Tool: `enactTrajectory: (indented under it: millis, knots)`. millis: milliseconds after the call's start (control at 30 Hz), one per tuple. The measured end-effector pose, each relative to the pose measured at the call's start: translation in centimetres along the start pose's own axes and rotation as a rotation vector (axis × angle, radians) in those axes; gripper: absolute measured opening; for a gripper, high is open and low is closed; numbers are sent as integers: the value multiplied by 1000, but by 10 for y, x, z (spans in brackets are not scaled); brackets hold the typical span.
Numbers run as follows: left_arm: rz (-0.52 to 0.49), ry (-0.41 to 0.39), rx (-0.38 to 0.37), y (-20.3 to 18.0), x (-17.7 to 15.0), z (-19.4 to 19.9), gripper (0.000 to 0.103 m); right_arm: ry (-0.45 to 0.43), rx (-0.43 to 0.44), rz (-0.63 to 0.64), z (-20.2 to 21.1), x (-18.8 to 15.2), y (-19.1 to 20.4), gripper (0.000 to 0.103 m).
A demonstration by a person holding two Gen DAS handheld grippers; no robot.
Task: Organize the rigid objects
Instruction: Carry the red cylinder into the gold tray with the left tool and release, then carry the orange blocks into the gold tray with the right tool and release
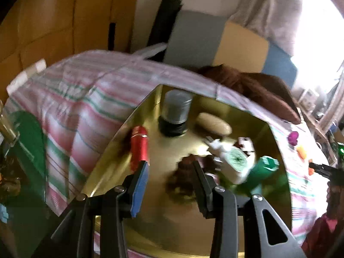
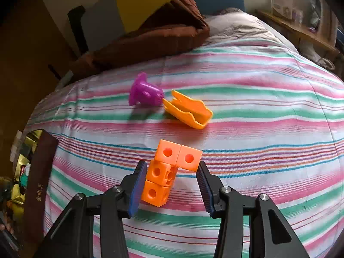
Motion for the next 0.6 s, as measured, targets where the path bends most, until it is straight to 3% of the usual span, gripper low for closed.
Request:
enactTrajectory:
  millis: [133, 300, 600]
  knots:
    - [0, -39, -48, -9, -2, 15, 41, 13, 25, -18, 1, 1, 6, 48]
    - [11, -39, -76, -14, -6, 17, 41, 38, 122, -62, 11, -6, 28, 48]
    - [86, -73, -50, 6, 4, 27, 41, 31, 311, 123, 50, -23, 141, 48]
Point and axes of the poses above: each gripper's, at about its wrist camera, not at the fingertips, and z roughly against the way its jaws point, y to its left, x to its top, the point moved 2 cm from there along -z, roughly the way its jaws point, and after that the axes turned 9 degrees about -y, right-handed, at the moved point
